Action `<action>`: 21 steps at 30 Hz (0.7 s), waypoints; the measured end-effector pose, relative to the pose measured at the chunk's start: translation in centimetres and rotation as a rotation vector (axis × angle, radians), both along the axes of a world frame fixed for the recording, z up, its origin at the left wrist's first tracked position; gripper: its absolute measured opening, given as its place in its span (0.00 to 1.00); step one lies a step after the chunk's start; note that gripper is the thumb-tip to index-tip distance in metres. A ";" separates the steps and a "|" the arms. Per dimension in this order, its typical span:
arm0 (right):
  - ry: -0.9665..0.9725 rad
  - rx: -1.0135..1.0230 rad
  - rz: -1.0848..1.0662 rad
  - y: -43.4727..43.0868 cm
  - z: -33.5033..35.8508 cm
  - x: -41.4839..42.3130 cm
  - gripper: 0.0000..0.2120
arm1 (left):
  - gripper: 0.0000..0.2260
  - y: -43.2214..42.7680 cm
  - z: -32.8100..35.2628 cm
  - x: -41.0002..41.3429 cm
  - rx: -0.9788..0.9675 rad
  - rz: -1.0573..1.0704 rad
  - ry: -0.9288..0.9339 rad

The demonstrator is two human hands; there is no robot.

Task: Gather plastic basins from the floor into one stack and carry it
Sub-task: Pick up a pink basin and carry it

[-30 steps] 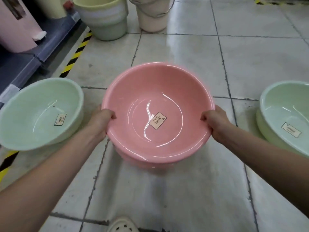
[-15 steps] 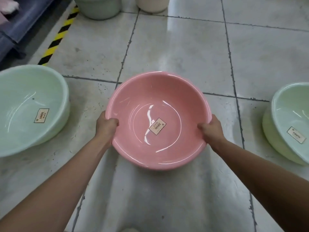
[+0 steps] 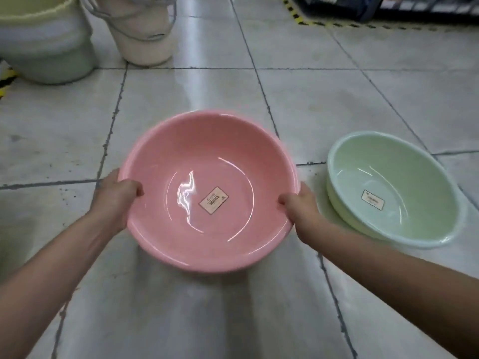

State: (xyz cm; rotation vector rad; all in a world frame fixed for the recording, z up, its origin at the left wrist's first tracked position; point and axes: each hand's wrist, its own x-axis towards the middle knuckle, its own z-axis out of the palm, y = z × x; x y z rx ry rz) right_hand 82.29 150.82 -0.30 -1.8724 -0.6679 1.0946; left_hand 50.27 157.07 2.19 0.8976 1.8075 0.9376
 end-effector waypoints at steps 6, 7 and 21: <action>0.046 0.196 -0.249 -0.1 7.7 14.4 0.20 | 0.16 4.7 7.6 16.1 0.212 -0.157 -0.136; 0.042 0.222 -0.267 -0.1 8.7 17.2 0.21 | 0.16 5.5 8.4 19.1 0.232 -0.193 -0.155; -0.052 0.014 -0.445 -6.6 3.5 39.2 0.24 | 0.18 4.4 0.0 42.8 0.032 -0.411 -0.204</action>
